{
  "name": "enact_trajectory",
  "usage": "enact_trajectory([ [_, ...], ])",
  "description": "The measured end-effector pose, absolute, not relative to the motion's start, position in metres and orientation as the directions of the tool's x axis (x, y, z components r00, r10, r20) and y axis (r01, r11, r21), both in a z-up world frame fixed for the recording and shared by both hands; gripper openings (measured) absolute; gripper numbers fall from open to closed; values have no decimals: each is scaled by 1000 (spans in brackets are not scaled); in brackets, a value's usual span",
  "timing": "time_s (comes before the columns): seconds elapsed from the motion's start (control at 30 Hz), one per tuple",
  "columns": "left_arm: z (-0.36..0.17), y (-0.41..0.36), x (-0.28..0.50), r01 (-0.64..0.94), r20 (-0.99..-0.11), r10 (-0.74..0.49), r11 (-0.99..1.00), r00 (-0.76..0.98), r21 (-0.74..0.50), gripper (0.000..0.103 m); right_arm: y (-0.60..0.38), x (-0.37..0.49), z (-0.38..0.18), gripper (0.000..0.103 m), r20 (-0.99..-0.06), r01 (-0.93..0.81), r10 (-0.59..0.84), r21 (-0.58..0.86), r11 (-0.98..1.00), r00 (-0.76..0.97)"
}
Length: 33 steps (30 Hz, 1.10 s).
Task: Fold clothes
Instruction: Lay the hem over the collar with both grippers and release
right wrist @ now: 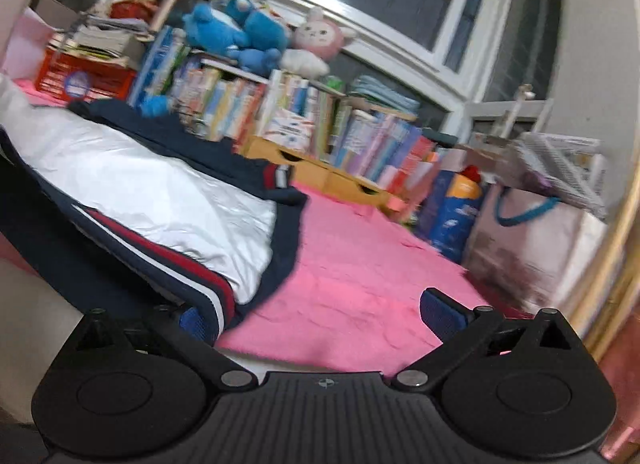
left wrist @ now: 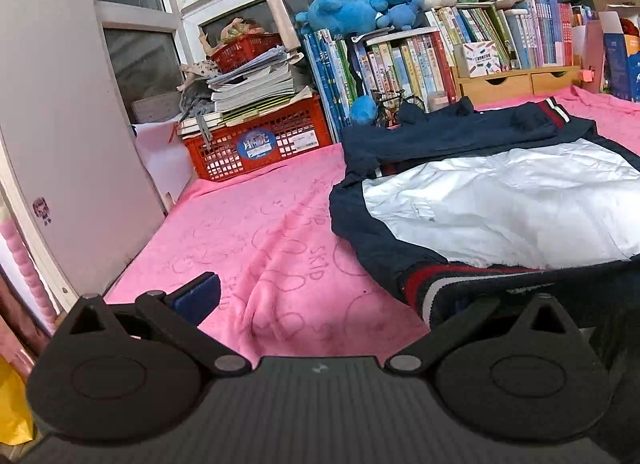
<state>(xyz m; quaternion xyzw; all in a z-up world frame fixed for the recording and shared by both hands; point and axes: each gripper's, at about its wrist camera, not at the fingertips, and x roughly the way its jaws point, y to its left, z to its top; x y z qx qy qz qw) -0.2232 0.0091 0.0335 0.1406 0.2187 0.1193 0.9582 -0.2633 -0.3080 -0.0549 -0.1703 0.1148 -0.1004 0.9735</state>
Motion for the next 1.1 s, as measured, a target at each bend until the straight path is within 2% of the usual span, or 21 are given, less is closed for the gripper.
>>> enact_trajectory([
  [0.17,74,11,-198,-163,-287,281,913,916,374,103,-325,-251,10,103,-98,169,-196,-228,959,976],
  [0.27,101,19,-154,-166,-286,285,912,915,376,103,-337,-208,58,103,-79,124,-138,-157,980,987],
  [0.4,121,38,-82,-190,-322,313,913,894,362,103,-333,-119,98,103,-108,54,-68,-124,991,992],
  [0.5,120,54,-26,-164,-417,305,926,856,341,103,-332,-41,107,103,-220,-21,10,-47,999,975],
  [0.57,112,61,7,-129,-497,280,940,821,316,103,-342,6,102,103,-321,-151,171,86,985,932],
  [0.6,109,64,17,-103,-526,250,951,813,292,103,-352,22,98,102,-343,-226,281,193,955,896],
  [0.63,106,67,25,-73,-549,212,962,808,264,103,-366,35,93,102,-330,-291,398,328,899,856],
  [0.7,100,72,41,-14,-591,136,979,795,206,103,-390,44,86,101,-221,-347,508,507,789,833],
  [0.77,95,76,48,17,-600,95,984,794,178,103,-408,41,82,101,-121,-373,524,571,731,843],
  [0.83,91,79,49,50,-585,72,981,808,189,103,-407,36,82,102,-156,-395,511,463,794,845],
  [0.93,87,89,55,71,-575,44,982,817,177,103,-376,24,71,102,-329,-409,428,129,903,842],
  [0.97,87,94,63,60,-589,40,987,807,149,103,-365,21,63,101,-374,-429,418,58,902,828],
  [1.03,87,106,84,25,-637,21,998,771,62,103,-344,21,47,100,-439,-480,430,-3,878,789],
  [1.1,82,119,103,7,-687,-48,998,725,-63,103,-327,22,35,97,-480,-523,452,-18,852,752],
])
